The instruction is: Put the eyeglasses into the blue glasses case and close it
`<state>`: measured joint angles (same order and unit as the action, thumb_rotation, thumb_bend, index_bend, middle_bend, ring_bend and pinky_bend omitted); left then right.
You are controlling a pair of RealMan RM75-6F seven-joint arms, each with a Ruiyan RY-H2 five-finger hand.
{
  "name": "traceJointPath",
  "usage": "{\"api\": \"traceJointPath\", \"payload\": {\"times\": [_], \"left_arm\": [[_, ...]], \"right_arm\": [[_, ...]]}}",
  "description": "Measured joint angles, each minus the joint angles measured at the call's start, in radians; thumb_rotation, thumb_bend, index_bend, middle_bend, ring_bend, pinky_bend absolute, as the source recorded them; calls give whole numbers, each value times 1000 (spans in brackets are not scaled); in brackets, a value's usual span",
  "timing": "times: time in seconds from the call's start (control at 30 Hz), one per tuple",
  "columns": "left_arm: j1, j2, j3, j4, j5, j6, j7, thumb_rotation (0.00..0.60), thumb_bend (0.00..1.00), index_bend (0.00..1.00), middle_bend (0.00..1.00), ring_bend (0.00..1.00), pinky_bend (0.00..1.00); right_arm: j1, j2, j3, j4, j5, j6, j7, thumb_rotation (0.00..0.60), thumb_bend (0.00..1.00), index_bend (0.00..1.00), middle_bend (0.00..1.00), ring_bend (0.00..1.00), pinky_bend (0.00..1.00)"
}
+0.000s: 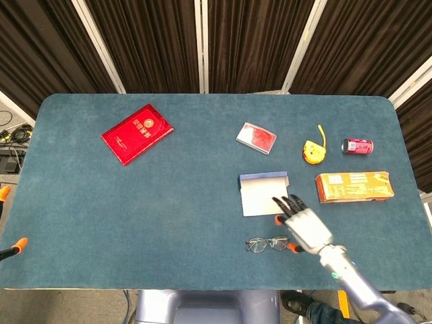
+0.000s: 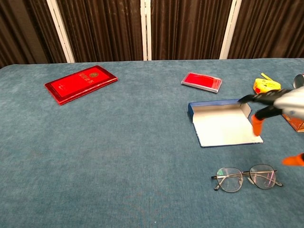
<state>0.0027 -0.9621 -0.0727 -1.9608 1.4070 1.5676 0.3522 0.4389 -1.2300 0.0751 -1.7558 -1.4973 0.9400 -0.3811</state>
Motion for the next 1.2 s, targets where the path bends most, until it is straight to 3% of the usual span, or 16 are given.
{"api": "traceJointPath", "payload": {"times": [0.23, 1.2], "left_arm": [[0, -1, 1, 2, -8, 3, 1, 600, 0, 0, 0, 0, 0], [-8, -3, 8, 3, -13, 2, 2, 600, 0, 0, 0, 0, 0]], "right_arm": [[37, -84, -11, 64, 54, -35, -59, 600, 159, 460, 0, 0, 0], [71, -202, -77, 135, 124, -26, -141, 600, 233, 506, 0, 0, 0]]}}
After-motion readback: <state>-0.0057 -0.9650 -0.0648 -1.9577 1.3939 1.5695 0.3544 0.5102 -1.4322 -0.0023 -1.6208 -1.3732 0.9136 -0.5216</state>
